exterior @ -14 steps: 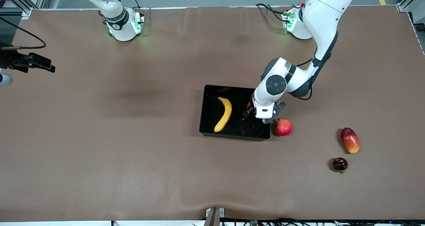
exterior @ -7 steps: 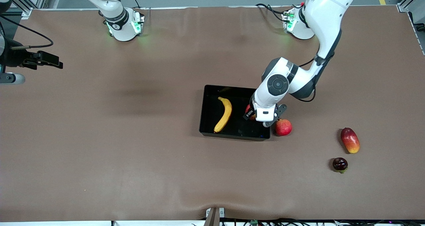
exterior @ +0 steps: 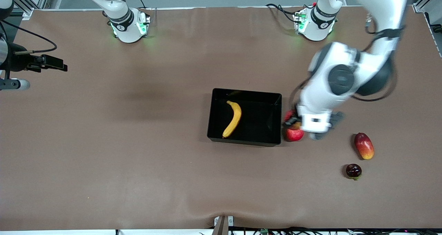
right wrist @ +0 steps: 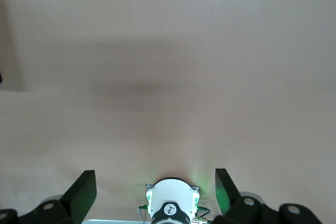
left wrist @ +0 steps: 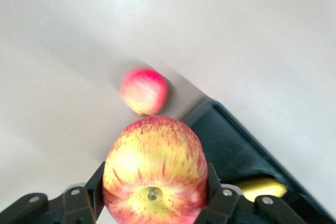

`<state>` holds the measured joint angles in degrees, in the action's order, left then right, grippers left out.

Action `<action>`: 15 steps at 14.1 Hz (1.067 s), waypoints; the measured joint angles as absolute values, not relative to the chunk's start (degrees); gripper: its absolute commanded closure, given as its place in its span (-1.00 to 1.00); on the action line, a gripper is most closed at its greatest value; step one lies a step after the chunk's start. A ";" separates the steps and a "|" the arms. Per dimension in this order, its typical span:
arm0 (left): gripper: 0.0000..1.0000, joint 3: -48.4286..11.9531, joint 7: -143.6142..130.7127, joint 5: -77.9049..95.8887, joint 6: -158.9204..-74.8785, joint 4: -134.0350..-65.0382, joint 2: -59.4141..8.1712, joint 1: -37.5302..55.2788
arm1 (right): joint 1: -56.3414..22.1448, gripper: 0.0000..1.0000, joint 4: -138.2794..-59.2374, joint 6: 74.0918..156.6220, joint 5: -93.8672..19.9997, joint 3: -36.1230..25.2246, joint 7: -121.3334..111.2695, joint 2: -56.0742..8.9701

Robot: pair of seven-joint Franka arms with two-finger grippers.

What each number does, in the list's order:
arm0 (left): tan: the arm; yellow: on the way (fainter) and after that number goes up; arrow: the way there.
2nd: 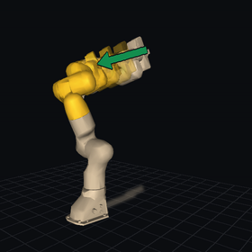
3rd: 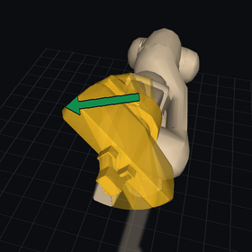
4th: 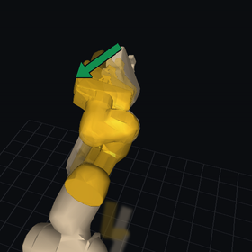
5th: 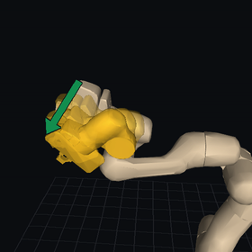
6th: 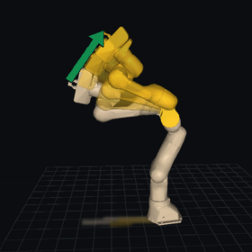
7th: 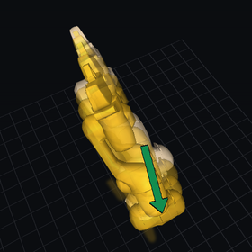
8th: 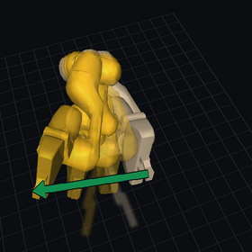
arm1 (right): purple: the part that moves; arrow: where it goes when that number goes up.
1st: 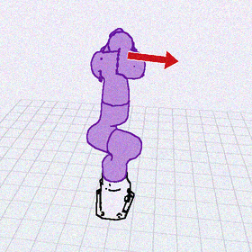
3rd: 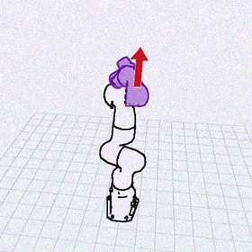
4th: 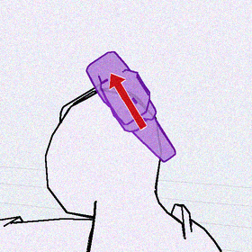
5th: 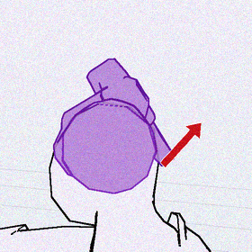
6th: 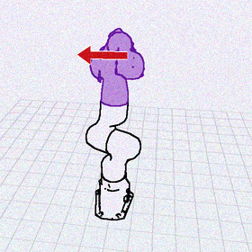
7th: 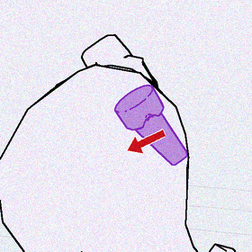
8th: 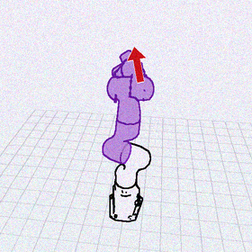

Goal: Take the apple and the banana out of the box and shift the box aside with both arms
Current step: 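Lift the apple out of the tray toward the mango with the left gripper, then lower the apple by the mango while the right gripper reaches the tray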

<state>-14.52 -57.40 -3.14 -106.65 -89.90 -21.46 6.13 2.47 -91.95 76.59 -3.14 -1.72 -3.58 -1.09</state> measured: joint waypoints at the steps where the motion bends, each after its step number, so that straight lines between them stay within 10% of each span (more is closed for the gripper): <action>1: 1.00 -14.45 -53.57 -3.15 -105.87 -90.31 -21.46 3.17 | 2.47 -1.00 -91.91 76.58 -3.15 -1.75 -3.58 -0.98; 15: 1.00 -14.30 -41.41 -11.03 -123.47 -100.65 -34.12 -12.74 | 6.72 -1.00 -91.05 86.84 -3.17 -2.63 0.39 -2.05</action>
<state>-14.30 -41.41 -11.03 -123.47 -100.65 -34.12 -12.74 6.72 -91.05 86.84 -3.17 -2.63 0.39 -2.05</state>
